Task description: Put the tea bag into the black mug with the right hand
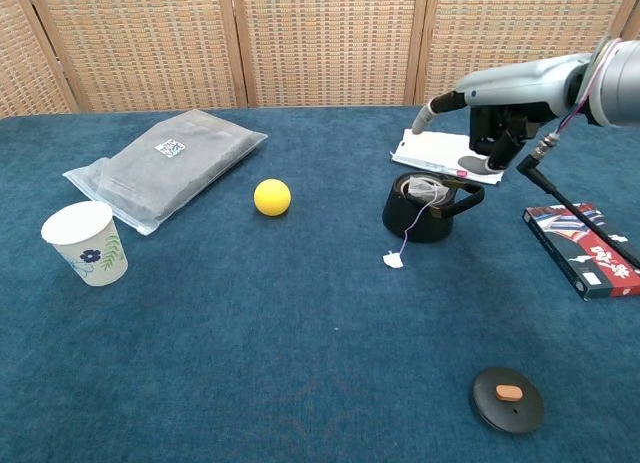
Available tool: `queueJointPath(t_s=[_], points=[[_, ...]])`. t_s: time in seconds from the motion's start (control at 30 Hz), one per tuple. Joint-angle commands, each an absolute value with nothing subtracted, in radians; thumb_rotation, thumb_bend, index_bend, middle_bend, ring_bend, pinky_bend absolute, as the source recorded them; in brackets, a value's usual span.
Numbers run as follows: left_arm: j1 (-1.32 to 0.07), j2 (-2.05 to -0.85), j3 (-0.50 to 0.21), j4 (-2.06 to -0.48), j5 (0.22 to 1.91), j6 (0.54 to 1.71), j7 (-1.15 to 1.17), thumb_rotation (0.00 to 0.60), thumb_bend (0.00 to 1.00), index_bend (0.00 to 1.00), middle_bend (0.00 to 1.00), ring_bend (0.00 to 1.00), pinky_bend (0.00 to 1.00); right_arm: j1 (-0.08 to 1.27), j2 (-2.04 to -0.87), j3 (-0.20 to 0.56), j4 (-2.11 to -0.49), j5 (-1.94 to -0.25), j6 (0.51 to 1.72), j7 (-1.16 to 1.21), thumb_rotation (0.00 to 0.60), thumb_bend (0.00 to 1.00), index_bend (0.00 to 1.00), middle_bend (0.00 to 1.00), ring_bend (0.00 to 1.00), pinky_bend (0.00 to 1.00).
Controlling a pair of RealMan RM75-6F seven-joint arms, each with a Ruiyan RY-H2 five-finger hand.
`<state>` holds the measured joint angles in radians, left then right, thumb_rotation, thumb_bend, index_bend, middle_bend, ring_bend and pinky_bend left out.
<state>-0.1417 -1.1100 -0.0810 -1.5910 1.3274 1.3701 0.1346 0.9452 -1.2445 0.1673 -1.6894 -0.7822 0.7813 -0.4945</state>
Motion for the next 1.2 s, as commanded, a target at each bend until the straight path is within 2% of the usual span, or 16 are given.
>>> queueJointPath(t_s=[0.03, 0.13, 1.0, 1.1, 1.2], points=[[-0.143, -1.105, -0.078, -1.599, 1.335, 1.371, 0.136, 0.6, 0.36, 0.0, 0.0, 0.0, 0.0, 0.978, -1.22, 0.149, -1.677, -0.714, 0.713, -0.485, 0.53, 0.7, 0.16, 0.99, 0.97, 0.99], [-0.144, -1.102, -0.076, -1.605, 1.342, 1.371, 0.137, 0.6, 0.36, 0.0, 0.0, 0.0, 0.0, 1.001, -1.225, 0.133, -1.659, -0.684, 0.68, -0.48, 0.511, 0.71, 0.16, 1.0, 0.98, 1.0], [-0.148, -1.105, -0.066, -1.6, 1.348, 1.359, 0.132, 0.6, 0.36, 0.0, 0.0, 0.0, 0.0, 1.143, -1.294, 0.008, -1.543, -0.544, 0.594, -0.478, 0.511, 0.72, 0.16, 1.0, 0.99, 1.0], [-0.148, -1.107, -0.066, -1.597, 1.348, 1.359, 0.13, 0.6, 0.35, 0.0, 0.0, 0.0, 0.0, 1.163, -1.292, -0.005, -1.542, -0.524, 0.592, -0.487, 0.47, 0.72, 0.16, 1.0, 1.0, 1.0], [-0.148, -1.109, -0.065, -1.594, 1.348, 1.358, 0.128, 0.6, 0.36, 0.0, 0.0, 0.0, 0.0, 1.182, -1.291, -0.017, -1.539, -0.506, 0.587, -0.497, 0.366, 0.75, 0.16, 1.0, 1.0, 1.0]])
